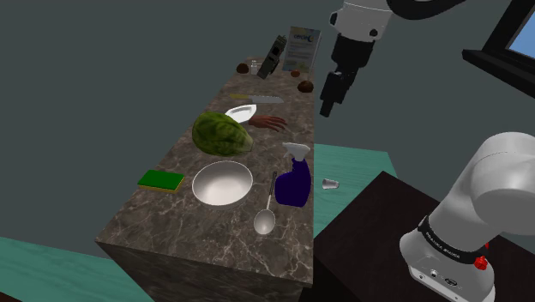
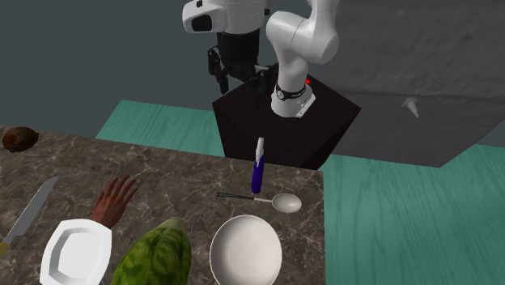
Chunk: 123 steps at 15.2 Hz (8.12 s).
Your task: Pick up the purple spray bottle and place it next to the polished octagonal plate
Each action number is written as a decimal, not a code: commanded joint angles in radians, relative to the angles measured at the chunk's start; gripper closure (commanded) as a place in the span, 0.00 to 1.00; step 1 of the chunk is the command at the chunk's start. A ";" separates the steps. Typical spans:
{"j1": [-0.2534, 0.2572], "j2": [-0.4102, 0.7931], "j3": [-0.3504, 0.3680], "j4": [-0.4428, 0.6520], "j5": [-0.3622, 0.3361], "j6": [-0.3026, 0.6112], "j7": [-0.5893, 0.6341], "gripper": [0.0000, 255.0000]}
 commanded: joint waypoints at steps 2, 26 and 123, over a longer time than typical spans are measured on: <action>0.047 0.045 0.023 -0.040 0.031 0.077 -0.041 0.00; 0.120 0.164 0.072 -0.150 0.089 0.295 -0.104 1.00; -0.039 0.942 -0.155 1.021 -0.005 -0.132 -0.372 1.00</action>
